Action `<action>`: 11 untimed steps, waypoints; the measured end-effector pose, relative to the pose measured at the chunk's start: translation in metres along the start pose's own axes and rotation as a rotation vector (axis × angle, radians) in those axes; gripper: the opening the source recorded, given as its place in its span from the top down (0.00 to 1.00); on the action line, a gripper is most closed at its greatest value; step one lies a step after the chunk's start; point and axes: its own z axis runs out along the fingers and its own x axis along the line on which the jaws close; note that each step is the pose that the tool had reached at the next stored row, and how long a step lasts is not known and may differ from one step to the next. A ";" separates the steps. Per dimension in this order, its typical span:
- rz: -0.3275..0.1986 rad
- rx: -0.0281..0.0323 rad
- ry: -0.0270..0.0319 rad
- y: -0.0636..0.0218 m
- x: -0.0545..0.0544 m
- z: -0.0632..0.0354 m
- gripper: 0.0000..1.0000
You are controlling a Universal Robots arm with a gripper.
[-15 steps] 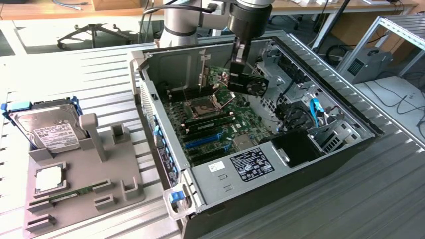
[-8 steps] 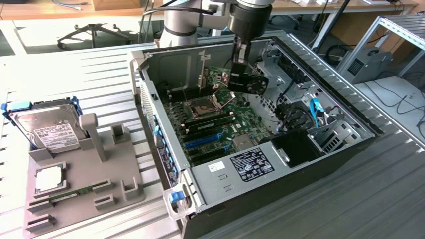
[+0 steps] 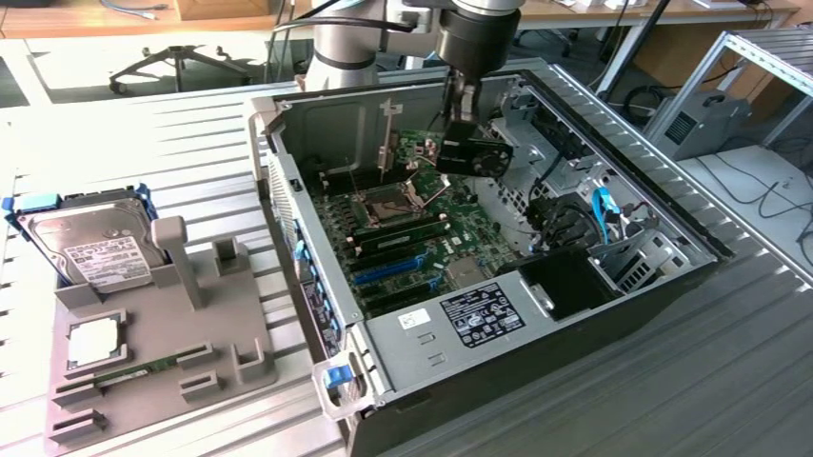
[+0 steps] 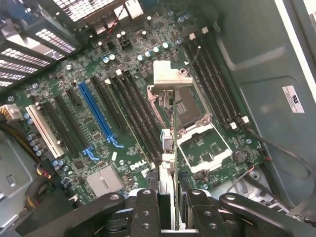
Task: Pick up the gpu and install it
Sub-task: 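Insert the gpu into the slot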
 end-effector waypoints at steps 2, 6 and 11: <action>-0.020 -0.0005 -0.0008 0.0000 0.000 0.0000 0.73; -0.073 -0.0014 -0.0023 0.0000 0.000 0.0000 0.73; -0.129 -0.0025 -0.0039 0.0000 0.000 0.0000 0.73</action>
